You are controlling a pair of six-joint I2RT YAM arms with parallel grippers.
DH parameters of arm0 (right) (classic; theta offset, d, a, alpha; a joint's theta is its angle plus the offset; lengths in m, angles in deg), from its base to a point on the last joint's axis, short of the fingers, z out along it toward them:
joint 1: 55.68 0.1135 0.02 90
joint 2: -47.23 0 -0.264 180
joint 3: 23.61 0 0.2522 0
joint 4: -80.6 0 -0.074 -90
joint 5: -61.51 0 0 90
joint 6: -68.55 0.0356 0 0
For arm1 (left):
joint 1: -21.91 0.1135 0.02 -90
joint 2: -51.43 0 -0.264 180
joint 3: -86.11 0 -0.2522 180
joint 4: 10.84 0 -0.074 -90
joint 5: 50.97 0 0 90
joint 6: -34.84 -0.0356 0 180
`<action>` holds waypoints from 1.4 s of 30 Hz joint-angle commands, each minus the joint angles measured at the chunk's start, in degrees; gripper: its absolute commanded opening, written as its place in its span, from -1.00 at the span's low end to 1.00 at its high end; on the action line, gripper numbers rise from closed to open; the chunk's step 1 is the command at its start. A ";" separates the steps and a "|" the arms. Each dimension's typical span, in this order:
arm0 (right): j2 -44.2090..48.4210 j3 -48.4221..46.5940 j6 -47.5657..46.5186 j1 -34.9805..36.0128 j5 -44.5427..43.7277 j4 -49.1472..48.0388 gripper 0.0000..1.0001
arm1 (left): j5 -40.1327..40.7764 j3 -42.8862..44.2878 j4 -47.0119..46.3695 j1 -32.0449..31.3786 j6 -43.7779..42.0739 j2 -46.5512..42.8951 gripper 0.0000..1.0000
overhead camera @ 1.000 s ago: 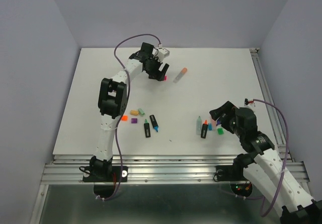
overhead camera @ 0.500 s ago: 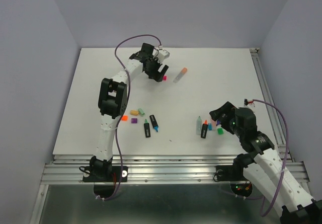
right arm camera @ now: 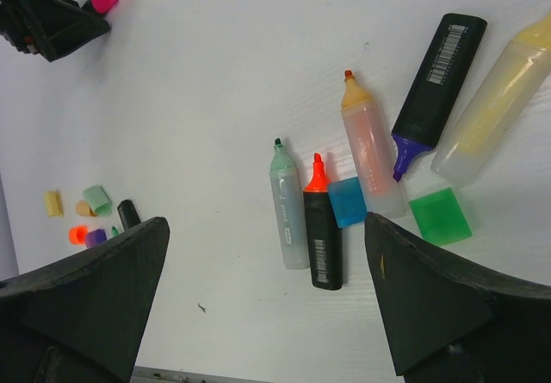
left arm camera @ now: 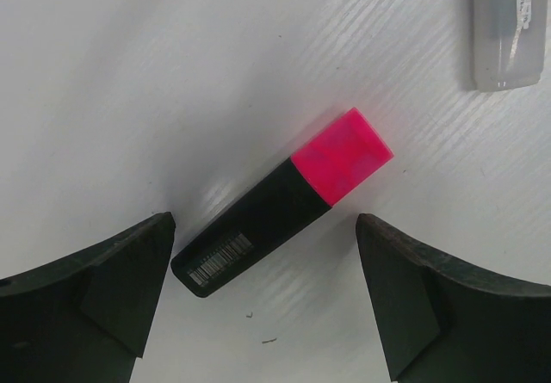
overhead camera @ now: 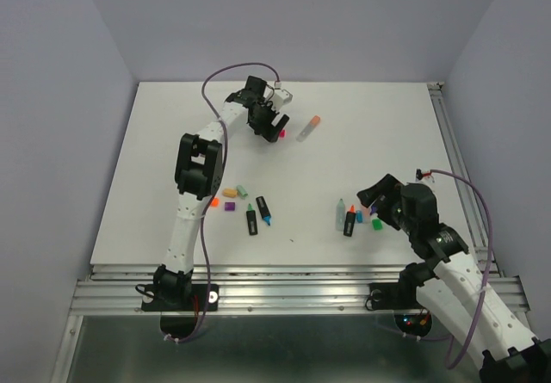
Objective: Open the pen caps
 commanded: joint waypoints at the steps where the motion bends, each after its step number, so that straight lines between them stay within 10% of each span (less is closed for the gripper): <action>1: -0.69 -1.84 -0.56 -0.39 0.23 -1.11 1.00 | -1.31 3.66 1.42 0.36 -0.78 0.39 0.97; 19: -0.34 -1.31 -0.65 -0.30 -1.00 -0.58 1.00 | -1.75 -9.26 1.16 -0.52 -2.54 -2.86 -0.47; 22: 0.19 -1.66 -2.05 -0.30 -0.39 -0.32 1.00 | 0.51 -9.27 -0.33 -0.96 -0.44 -2.77 -1.00; 31: 3.79 -0.09 -6.63 -0.30 8.05 -5.32 1.00 | 6.34 -14.69 -11.91 -1.04 13.61 -13.74 -1.00; 42: 2.57 -2.98 -5.93 -0.30 19.73 -13.05 1.00 | 9.72 -60.20 -46.69 -8.58 37.68 -52.14 -1.00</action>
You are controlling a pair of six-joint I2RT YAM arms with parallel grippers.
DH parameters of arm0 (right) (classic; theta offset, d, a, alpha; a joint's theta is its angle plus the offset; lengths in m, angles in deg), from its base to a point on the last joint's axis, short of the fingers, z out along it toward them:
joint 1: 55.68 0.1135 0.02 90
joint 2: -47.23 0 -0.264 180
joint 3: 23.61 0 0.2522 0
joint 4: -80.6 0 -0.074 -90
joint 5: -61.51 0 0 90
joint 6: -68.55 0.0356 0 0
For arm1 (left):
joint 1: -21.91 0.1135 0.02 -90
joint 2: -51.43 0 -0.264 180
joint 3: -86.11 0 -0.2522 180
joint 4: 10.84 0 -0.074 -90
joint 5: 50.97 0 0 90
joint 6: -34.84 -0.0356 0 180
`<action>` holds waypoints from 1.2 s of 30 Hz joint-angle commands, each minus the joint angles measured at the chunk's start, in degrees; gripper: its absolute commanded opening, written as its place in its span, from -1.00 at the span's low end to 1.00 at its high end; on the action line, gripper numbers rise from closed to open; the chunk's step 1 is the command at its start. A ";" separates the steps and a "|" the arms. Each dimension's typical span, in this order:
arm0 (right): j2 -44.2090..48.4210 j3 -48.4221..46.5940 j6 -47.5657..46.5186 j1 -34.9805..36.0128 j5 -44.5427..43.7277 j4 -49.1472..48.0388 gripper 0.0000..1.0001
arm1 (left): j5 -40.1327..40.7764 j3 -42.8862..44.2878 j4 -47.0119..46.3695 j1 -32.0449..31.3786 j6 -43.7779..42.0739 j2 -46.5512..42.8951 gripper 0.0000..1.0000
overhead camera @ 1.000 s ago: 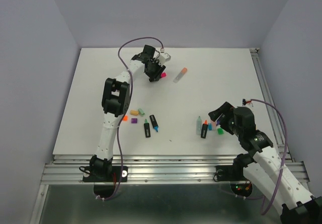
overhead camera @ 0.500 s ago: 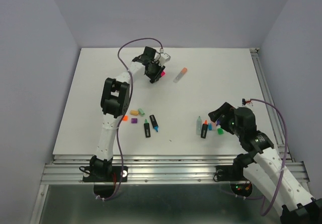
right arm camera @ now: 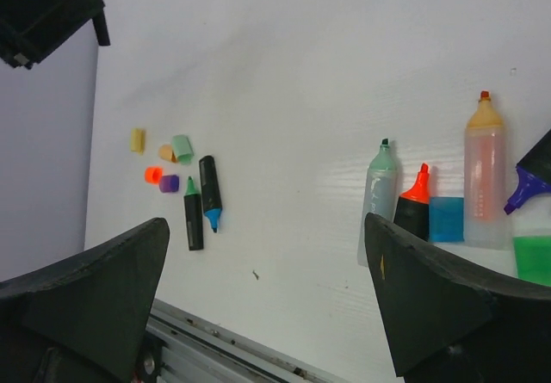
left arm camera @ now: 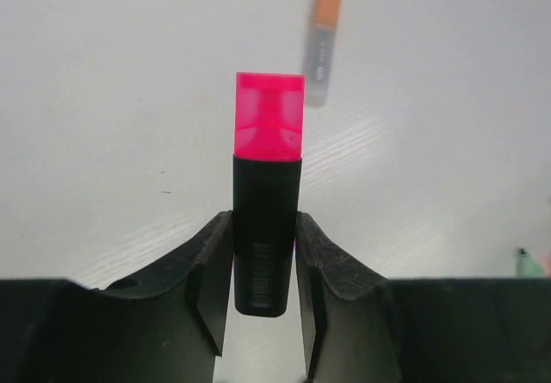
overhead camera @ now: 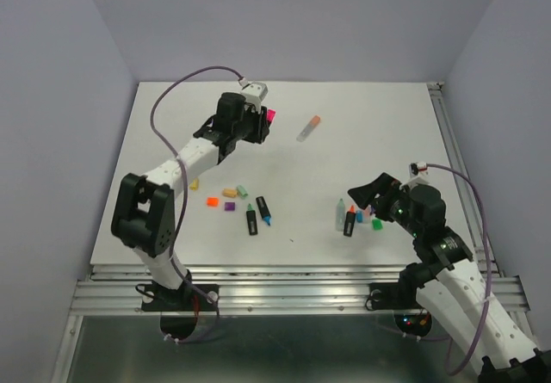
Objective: Open the pen caps
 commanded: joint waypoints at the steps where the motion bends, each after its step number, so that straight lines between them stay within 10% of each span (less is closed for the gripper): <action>1: -1.54 -3.51 -1.25 -0.30 6.25 -6.59 1.00 | 6.32 -18.13 -17.79 -8.09 12.68 -15.91 -1.00; 13: -10.93 -2.98 -0.90 -0.13 14.53 -19.50 1.00 | 26.37 -37.80 -23.70 -35.86 30.80 -26.23 -1.00; 36: -32.30 -15.11 0.34 24.57 -16.67 -20.65 0.56 | 29.11 -36.92 -21.94 -42.48 30.71 -30.37 -1.00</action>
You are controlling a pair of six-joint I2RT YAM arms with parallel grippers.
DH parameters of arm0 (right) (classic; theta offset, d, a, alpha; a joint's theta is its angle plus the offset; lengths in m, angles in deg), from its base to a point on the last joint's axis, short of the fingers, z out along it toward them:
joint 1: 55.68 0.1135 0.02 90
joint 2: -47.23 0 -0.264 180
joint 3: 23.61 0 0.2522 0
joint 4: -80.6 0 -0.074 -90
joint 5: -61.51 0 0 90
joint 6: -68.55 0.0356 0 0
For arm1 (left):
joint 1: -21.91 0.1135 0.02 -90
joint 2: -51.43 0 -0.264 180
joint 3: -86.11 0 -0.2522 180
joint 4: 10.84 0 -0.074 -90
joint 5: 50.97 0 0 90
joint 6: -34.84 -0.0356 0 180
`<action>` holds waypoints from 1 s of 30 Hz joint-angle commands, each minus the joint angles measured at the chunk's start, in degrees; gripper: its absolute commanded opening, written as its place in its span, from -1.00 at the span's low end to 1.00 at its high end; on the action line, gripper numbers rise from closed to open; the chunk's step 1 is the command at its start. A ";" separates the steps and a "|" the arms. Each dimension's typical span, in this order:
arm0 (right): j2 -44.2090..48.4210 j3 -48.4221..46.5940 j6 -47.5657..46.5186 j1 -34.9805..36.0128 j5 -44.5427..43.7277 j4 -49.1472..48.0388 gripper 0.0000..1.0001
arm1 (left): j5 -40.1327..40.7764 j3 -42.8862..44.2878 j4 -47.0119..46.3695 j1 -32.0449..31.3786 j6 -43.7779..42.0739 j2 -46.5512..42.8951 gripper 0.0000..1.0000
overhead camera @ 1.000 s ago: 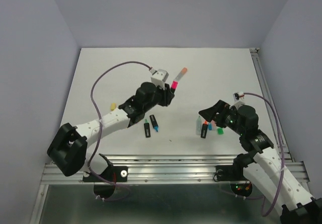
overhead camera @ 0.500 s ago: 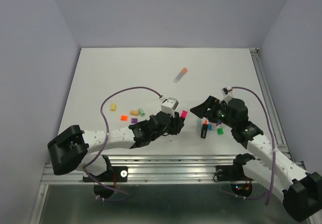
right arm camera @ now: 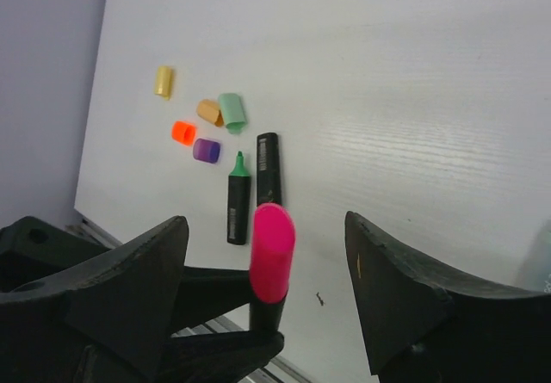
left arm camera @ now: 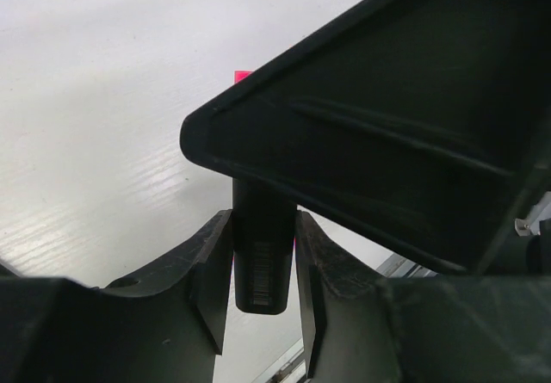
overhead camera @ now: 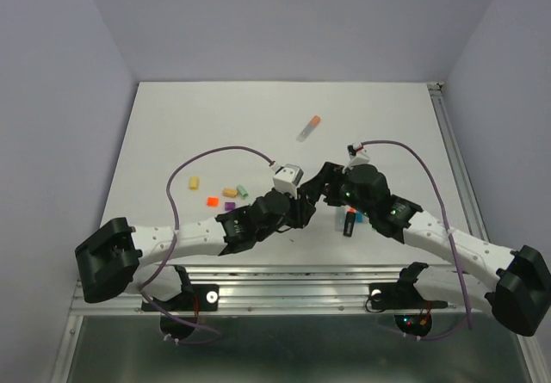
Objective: Open the pen caps
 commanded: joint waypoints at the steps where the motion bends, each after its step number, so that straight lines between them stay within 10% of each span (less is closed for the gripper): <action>1: -2.19 -4.42 0.18 1.70 -6.32 -1.44 0.53 | 1.54 0.17 -2.16 -0.69 -0.09 -3.35 -1.00; 30: -2.20 -4.42 0.71 4.08 -11.86 -1.80 -0.38 | 0.75 -1.85 -0.75 -2.09 0.79 -4.76 -1.00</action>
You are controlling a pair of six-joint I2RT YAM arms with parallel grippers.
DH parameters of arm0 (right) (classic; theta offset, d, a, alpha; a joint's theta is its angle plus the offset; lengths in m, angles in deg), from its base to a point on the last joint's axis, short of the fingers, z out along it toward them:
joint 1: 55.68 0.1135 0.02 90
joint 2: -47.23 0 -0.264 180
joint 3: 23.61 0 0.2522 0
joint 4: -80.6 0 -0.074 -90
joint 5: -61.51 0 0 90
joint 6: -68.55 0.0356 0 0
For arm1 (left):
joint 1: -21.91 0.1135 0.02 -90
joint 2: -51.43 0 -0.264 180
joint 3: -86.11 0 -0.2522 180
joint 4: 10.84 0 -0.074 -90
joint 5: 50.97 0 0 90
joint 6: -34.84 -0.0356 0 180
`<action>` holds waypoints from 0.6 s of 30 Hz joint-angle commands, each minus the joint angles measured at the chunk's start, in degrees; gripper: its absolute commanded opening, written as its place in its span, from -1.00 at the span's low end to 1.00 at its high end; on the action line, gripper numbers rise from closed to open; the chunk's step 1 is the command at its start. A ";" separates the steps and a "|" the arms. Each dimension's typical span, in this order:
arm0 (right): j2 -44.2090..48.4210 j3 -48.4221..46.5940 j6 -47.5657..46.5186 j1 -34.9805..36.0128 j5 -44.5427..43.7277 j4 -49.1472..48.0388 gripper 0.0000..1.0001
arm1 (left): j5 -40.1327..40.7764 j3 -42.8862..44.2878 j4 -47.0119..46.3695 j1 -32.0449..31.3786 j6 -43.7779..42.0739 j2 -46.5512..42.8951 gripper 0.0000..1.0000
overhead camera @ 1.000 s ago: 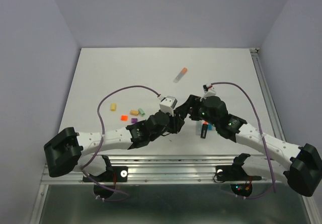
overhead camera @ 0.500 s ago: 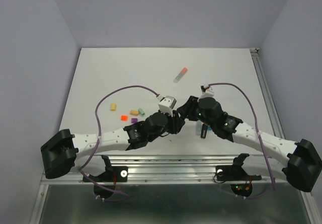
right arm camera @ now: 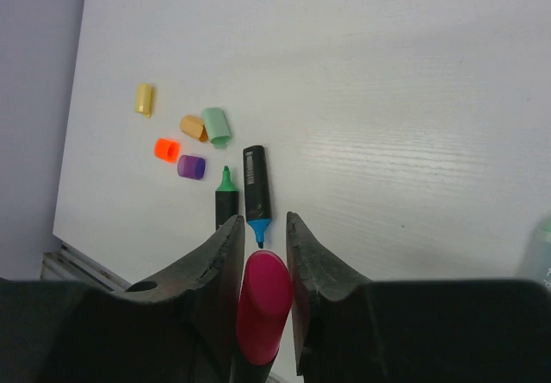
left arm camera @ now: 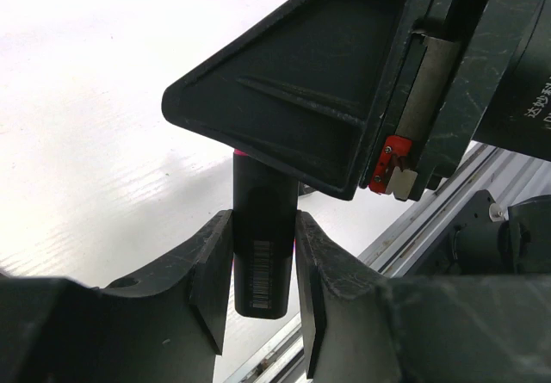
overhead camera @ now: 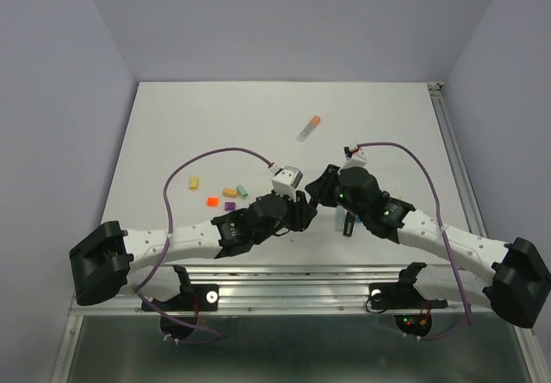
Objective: Open the pen caps
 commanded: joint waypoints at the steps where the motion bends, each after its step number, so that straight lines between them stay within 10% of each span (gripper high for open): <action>1: 1.30 -3.24 -0.64 0.43 -2.17 -2.04 -0.43 | 1.28 -1.26 -1.02 -0.54 0.49 -1.42 -1.00; 10: 1.83 -2.81 0.58 0.43 -5.33 -1.77 -0.98 | 2.85 -1.87 -0.93 -1.68 1.19 -0.10 -1.00; 18: 5.43 -6.05 1.73 0.17 -18.86 -1.33 -0.99 | 8.66 -5.83 -0.06 -10.28 6.10 -0.63 -1.00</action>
